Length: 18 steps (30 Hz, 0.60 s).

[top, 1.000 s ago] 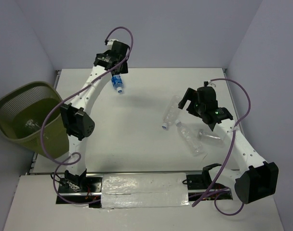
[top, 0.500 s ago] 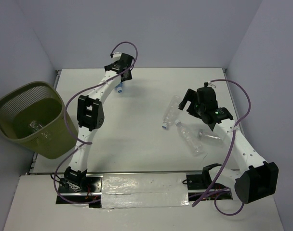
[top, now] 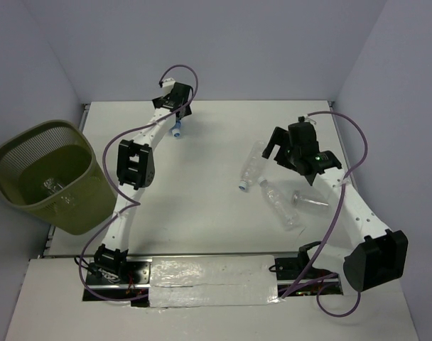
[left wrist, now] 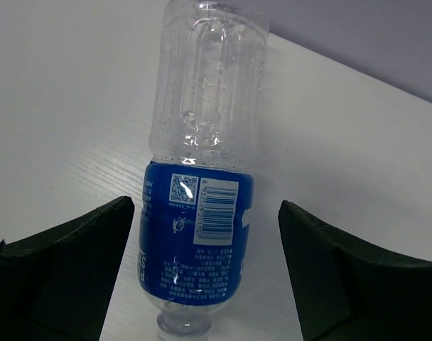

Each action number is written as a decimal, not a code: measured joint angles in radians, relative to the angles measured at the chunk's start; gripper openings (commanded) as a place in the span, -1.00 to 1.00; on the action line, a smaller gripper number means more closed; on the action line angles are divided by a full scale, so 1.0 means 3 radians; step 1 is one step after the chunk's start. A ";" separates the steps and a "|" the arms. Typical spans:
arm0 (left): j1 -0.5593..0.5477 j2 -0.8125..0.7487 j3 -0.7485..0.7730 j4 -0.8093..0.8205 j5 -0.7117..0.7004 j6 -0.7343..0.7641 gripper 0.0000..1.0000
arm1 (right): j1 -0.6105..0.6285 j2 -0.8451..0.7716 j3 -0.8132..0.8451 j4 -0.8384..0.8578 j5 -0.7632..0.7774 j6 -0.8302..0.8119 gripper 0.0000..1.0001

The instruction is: Put the plastic bottles in the bin

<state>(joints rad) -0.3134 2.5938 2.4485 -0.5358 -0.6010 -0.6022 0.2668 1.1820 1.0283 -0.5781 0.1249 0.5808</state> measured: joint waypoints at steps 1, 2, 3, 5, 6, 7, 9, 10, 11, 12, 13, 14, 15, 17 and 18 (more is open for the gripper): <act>0.0013 0.0029 0.0000 0.0009 0.0009 0.0000 0.92 | 0.0001 0.0001 0.0023 0.0003 0.0005 -0.0006 1.00; 0.0023 0.0058 0.0000 0.0014 0.0019 0.0000 0.88 | 0.0003 0.0001 0.0041 0.0001 0.0009 -0.0008 1.00; 0.0036 0.0079 -0.0001 0.0014 0.0028 0.0000 0.86 | 0.0004 0.0004 0.0050 0.0001 0.0011 -0.0009 1.00; 0.0046 0.0103 -0.0001 0.0013 0.0047 0.0001 0.80 | 0.0006 0.0019 0.0053 0.0000 0.0010 -0.0008 1.00; 0.0056 0.0108 -0.0001 0.0018 0.0052 0.0001 0.70 | 0.0006 0.0036 0.0053 0.0000 0.0009 -0.0006 1.00; 0.0062 0.0108 -0.0001 0.0019 0.0053 -0.0003 0.63 | 0.0006 0.0053 0.0053 0.0000 0.0008 -0.0006 1.00; 0.0069 0.0108 -0.0008 0.0028 0.0057 -0.0006 0.45 | 0.0006 0.0078 0.0053 0.0000 0.0006 -0.0005 1.00; 0.0070 0.0108 -0.0029 0.0070 0.0058 0.0005 0.31 | 0.0006 0.0084 0.0053 0.0000 0.0006 -0.0005 1.00; 0.0069 0.0107 -0.0048 0.0094 0.0056 0.0004 0.28 | 0.0008 0.0085 0.0053 0.0000 0.0006 -0.0005 1.00; 0.0069 0.0106 -0.0064 0.0125 0.0058 0.0022 0.23 | 0.0006 0.0085 0.0053 0.0000 0.0006 -0.0004 1.00; 0.0069 0.0106 -0.0076 0.0153 0.0058 0.0025 0.17 | 0.0006 0.0086 0.0053 0.0000 0.0006 -0.0004 1.00; 0.0067 0.0106 -0.0083 0.0169 0.0072 0.0041 0.04 | 0.0008 0.0088 0.0053 0.0001 0.0003 -0.0004 1.00; 0.0067 0.0102 -0.0089 0.0175 0.0074 0.0064 -0.01 | 0.0008 0.0089 0.0053 0.0003 -0.0004 -0.0004 1.00; 0.0067 0.0080 -0.0125 0.0196 0.0079 0.0078 -0.17 | 0.0008 0.0099 0.0053 0.0004 -0.0018 -0.0001 1.00; 0.0067 0.0050 -0.0179 0.0219 0.0088 0.0080 -0.17 | 0.0008 0.0109 0.0055 0.0004 -0.0024 0.0004 1.00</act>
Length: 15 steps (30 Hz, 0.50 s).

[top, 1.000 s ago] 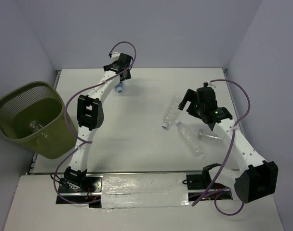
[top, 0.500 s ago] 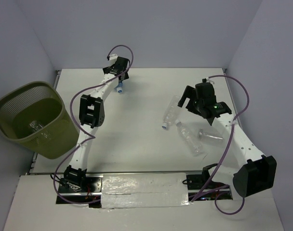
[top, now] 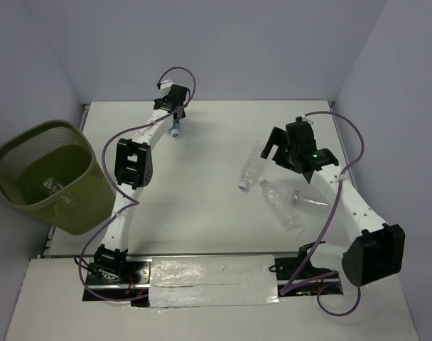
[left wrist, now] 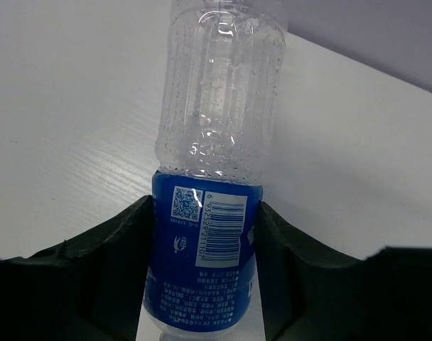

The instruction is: Put the plastic bottles in the bin

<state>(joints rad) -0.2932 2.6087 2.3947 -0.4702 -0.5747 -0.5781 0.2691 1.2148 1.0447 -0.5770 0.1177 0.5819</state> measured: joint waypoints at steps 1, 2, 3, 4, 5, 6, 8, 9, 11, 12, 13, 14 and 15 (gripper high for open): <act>0.0000 -0.0032 -0.0047 0.0006 0.0008 0.0001 -0.17 | 0.0000 0.0011 0.0003 0.0000 -0.0008 0.0003 1.00; 0.0000 -0.0078 -0.0104 -0.0004 0.0019 0.0004 -0.16 | 0.0003 0.0022 0.0004 0.0001 -0.0008 0.0004 1.00; 0.0000 -0.0116 -0.0151 -0.0029 0.0038 0.0008 -0.15 | 0.0005 0.0029 0.0005 0.0001 -0.0010 0.0005 1.00; -0.0001 -0.0153 -0.0181 -0.0075 0.0062 0.0014 -0.14 | 0.0005 0.0032 0.0006 0.0001 -0.0013 0.0005 1.00; -0.0008 -0.0191 -0.0206 -0.0120 0.0097 0.0027 -0.13 | 0.0005 0.0033 0.0009 0.0001 -0.0014 0.0005 1.00; -0.0017 -0.0249 -0.0229 -0.0172 0.0127 0.0064 -0.12 | 0.0005 0.0032 0.0011 0.0003 -0.0013 0.0005 1.00; -0.0053 -0.0417 -0.0292 -0.0277 0.0211 0.0186 -0.11 | 0.0006 0.0032 0.0014 0.0003 -0.0013 0.0005 1.00; -0.0085 -0.0535 -0.0318 -0.0327 0.0248 0.0235 -0.11 | 0.0006 0.0031 0.0015 0.0003 -0.0011 0.0005 1.00; -0.0173 -0.0841 -0.0342 -0.0434 0.0312 0.0362 -0.11 | 0.0006 0.0020 0.0014 0.0003 -0.0013 0.0006 1.00; -0.0220 -0.1011 -0.0351 -0.0467 0.0343 0.0407 -0.11 | 0.0006 0.0010 0.0014 0.0004 -0.0014 0.0008 1.00; -0.0272 -0.1227 -0.0354 -0.0515 0.0378 0.0454 -0.11 | 0.0008 -0.0005 0.0014 0.0005 -0.0019 0.0009 1.00; -0.0320 -0.1451 -0.0364 -0.0556 0.0404 0.0491 -0.11 | 0.0009 -0.0024 0.0014 0.0008 -0.0023 0.0015 1.00; -0.0374 -0.1713 -0.0380 -0.0595 0.0429 0.0530 -0.12 | 0.0009 -0.0046 0.0015 0.0017 -0.0032 0.0018 1.00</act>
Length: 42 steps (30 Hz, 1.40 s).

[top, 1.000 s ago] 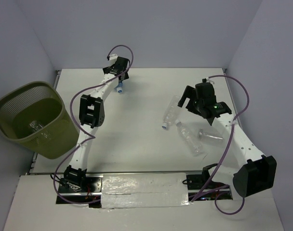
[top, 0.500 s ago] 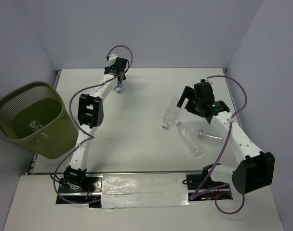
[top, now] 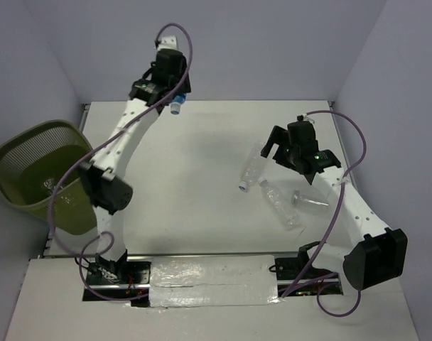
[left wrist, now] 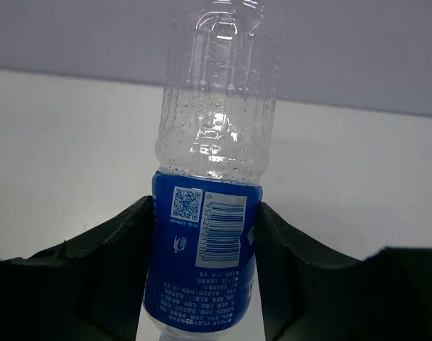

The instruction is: Put the plastic bottles in the bin

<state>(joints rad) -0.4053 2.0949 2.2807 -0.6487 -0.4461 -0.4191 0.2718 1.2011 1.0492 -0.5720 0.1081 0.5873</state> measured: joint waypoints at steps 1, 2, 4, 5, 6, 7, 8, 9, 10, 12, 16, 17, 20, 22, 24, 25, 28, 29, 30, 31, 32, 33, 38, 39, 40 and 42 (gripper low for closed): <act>-0.0043 -0.0242 -0.0018 -0.0028 0.0006 0.0022 -0.12 | 0.0000 -0.0020 -0.0001 0.0011 -0.0004 0.0001 1.00; -0.0074 -0.0518 -0.0108 -0.0005 -0.0004 0.0071 -0.11 | 0.0000 -0.0042 -0.0001 0.0019 -0.0017 0.0003 1.00; -0.0088 -0.1122 -0.0318 -0.0048 -0.0081 0.0134 -0.09 | 0.0003 -0.0084 -0.0001 0.0041 -0.0039 0.0013 1.00; -0.0069 -0.1445 -0.0468 -0.0011 -0.0167 0.0187 -0.08 | 0.0003 -0.0103 -0.0001 0.0051 -0.0052 0.0015 1.00; -0.0046 -0.1695 -0.0576 -0.0042 -0.0256 0.0244 -0.07 | 0.0004 -0.0113 -0.0001 0.0060 -0.0055 0.0018 1.00; -0.0022 -0.1926 -0.0665 -0.0089 -0.0355 0.0276 -0.07 | 0.0004 -0.0122 -0.0001 0.0071 -0.0062 0.0023 1.00; 0.0006 -0.2135 -0.0731 -0.0148 -0.0477 0.0309 -0.07 | 0.0004 -0.0126 -0.0001 0.0084 -0.0066 0.0024 1.00; 0.0036 -0.2279 -0.0778 -0.0221 -0.0593 0.0334 -0.07 | 0.0004 -0.0128 -0.0003 0.0100 -0.0071 0.0025 1.00; 0.0061 -0.2411 -0.0821 -0.0318 -0.0698 0.0338 -0.06 | 0.0004 -0.0131 -0.0006 0.0116 -0.0078 0.0027 1.00; 0.0118 -0.2636 -0.0917 -0.0543 -0.0895 0.0326 -0.05 | 0.0005 -0.0132 -0.0011 0.0136 -0.0100 0.0031 1.00; 0.0403 -0.3009 -0.1311 -0.0868 -0.1253 0.0207 -0.02 | 0.0009 -0.0132 -0.0033 0.0168 -0.0145 0.0039 1.00; 0.0515 -0.3081 -0.1443 -0.0909 -0.1324 0.0179 -0.01 | 0.0010 -0.0132 -0.0036 0.0167 -0.0153 0.0041 1.00; 0.0871 -0.3291 -0.1934 -0.0884 -0.1418 0.0154 -0.01 | 0.0013 -0.0132 -0.0037 0.0168 -0.0182 0.0037 1.00; 0.1057 -0.3381 -0.2199 -0.0871 -0.1484 0.0151 0.00 | 0.0013 -0.0132 -0.0037 0.0167 -0.0191 0.0034 1.00; 0.1197 -0.3405 -0.2350 -0.0866 -0.1511 0.0141 0.00 | 0.0013 -0.0137 -0.0037 0.0165 -0.0195 0.0029 1.00; 0.1254 -0.3394 -0.2388 -0.0862 -0.1520 0.0116 0.00 | 0.0013 -0.0141 -0.0037 0.0165 -0.0196 0.0023 1.00; 0.1399 -0.3339 -0.2411 -0.0868 -0.1511 -0.0018 0.08 | 0.0013 -0.0172 -0.0039 0.0158 -0.0195 0.0009 1.00; 0.1437 -0.3321 -0.2411 -0.0871 -0.1507 -0.0052 0.12 | 0.0014 -0.0183 -0.0041 0.0158 -0.0195 0.0000 1.00; 0.1469 -0.3307 -0.2411 -0.0879 -0.1500 -0.0104 0.22 | 0.0017 -0.0197 -0.0046 0.0159 -0.0195 -0.0004 1.00; 0.1495 -0.3296 -0.2411 -0.0886 -0.1497 -0.0131 0.49 | 0.0018 -0.0210 -0.0056 0.0159 -0.0195 -0.0006 1.00; 0.1517 -0.3281 -0.2411 -0.0900 -0.1488 -0.0172 0.70 | 0.0018 -0.0221 -0.0072 0.0160 -0.0197 -0.0009 1.00; 0.1531 -0.3263 -0.2412 -0.0918 -0.1465 -0.0214 0.99 | 0.0018 -0.0230 -0.0090 0.0155 -0.0197 -0.0013 1.00; 0.1544 -0.3197 -0.2405 -0.0987 -0.1349 -0.0289 0.99 | 0.0018 -0.0231 -0.0120 0.0128 -0.0191 -0.0018 1.00; 0.1544 -0.3188 -0.2384 -0.1001 -0.1314 -0.0285 0.99 | 0.0018 -0.0231 -0.0121 0.0121 -0.0184 -0.0018 1.00; 0.1544 -0.3171 -0.2328 -0.1035 -0.1253 -0.0277 0.99 | 0.0018 -0.0231 -0.0120 0.0103 -0.0169 -0.0022 1.00; 0.1544 -0.3143 -0.2153 -0.1059 -0.1100 -0.0258 0.99 | 0.0018 -0.0231 -0.0121 0.0064 -0.0132 -0.0029 1.00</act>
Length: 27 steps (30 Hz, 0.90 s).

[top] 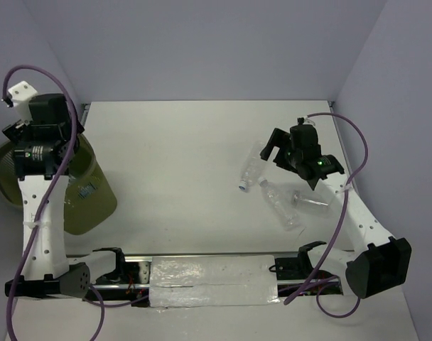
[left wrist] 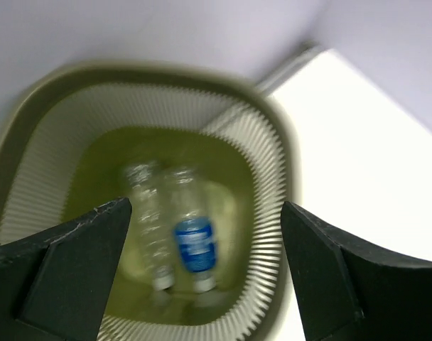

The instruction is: Put the plastic bottles in the bin

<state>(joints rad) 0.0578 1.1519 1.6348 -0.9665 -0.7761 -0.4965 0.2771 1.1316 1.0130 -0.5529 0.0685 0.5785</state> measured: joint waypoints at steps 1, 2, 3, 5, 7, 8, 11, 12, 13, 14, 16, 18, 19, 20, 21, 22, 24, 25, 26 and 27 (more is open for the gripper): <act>-0.0001 0.0017 0.0136 0.0001 0.0117 0.0015 0.99 | 0.0000 0.0003 0.0001 -0.0025 0.0013 -0.0001 1.00; -0.0004 0.0028 0.0259 0.0008 0.0220 0.0037 0.99 | 0.0000 0.0006 0.0000 -0.0058 0.0024 -0.0001 1.00; -0.0022 0.0045 0.0407 0.0005 0.0324 0.0067 0.99 | 0.0000 0.0008 -0.0001 -0.0081 0.0031 -0.0001 1.00; -0.0130 0.0108 0.0739 0.0027 0.0507 0.0103 0.99 | 0.0000 0.0009 -0.0025 -0.0123 0.0050 0.0000 1.00; -0.0398 0.0210 0.0977 0.0033 0.0591 0.0156 0.99 | 0.0000 0.0019 -0.0069 -0.0167 0.0062 0.0001 1.00; -0.0565 0.0253 0.1059 0.0047 0.0643 0.0178 0.99 | 0.0001 0.0032 -0.0090 -0.0193 0.0066 0.0008 1.00; -0.0983 0.0444 0.1158 0.0058 0.0841 0.0244 0.99 | 0.0006 0.0090 -0.0187 -0.0247 0.0072 0.0043 1.00; -0.1073 0.0524 0.1161 0.0058 0.0894 0.0252 0.99 | 0.0008 0.0109 -0.0219 -0.0270 0.0074 0.0056 1.00; -0.1162 0.0604 0.1161 0.0060 0.0946 0.0253 0.99 | 0.0009 0.0121 -0.0249 -0.0295 0.0079 0.0067 1.00; -0.1227 0.0708 0.1147 0.0078 0.1003 0.0254 0.99 | 0.0010 0.0127 -0.0282 -0.0329 0.0084 0.0079 1.00; -0.1345 0.0893 0.1062 0.0114 0.1123 0.0252 0.99 | 0.0014 0.0134 -0.0332 -0.0401 0.0088 0.0081 1.00; -0.1445 0.1019 0.0938 0.0142 0.1244 0.0249 0.99 | 0.0020 0.0154 -0.0370 -0.0454 0.0095 0.0081 1.00; -0.1489 0.1064 0.0893 0.0145 0.1301 0.0248 0.99 | 0.0022 0.0173 -0.0392 -0.0468 0.0102 0.0081 1.00; -0.1525 0.1096 0.0865 0.0146 0.1348 0.0244 0.99 | 0.0023 0.0191 -0.0412 -0.0482 0.0102 0.0080 1.00; -0.1560 0.1119 0.0855 0.0144 0.1391 0.0242 0.99 | 0.0023 0.0214 -0.0430 -0.0497 0.0103 0.0079 1.00; -0.1588 0.1128 0.0852 0.0150 0.1425 0.0239 0.99 | 0.0023 0.0235 -0.0446 -0.0501 0.0099 0.0078 1.00; -0.1639 0.1125 0.0852 0.0182 0.1472 0.0238 0.99 | 0.0023 0.0289 -0.0459 -0.0525 0.0099 0.0056 1.00; -0.1668 0.1119 0.0852 0.0202 0.1483 0.0237 0.99 | 0.0025 0.0318 -0.0459 -0.0533 0.0106 0.0036 1.00; -0.1689 0.1118 0.0852 0.0219 0.1493 0.0237 0.99 | 0.0029 0.0346 -0.0459 -0.0544 0.0111 0.0010 1.00; -0.1704 0.1118 0.0844 0.0238 0.1502 0.0237 0.99 | 0.0034 0.0373 -0.0460 -0.0554 0.0112 -0.0010 1.00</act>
<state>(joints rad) -0.4534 1.4872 1.8881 -0.8951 -0.3256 -0.4255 0.2874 1.2434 0.8749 -0.7193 0.1020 0.5755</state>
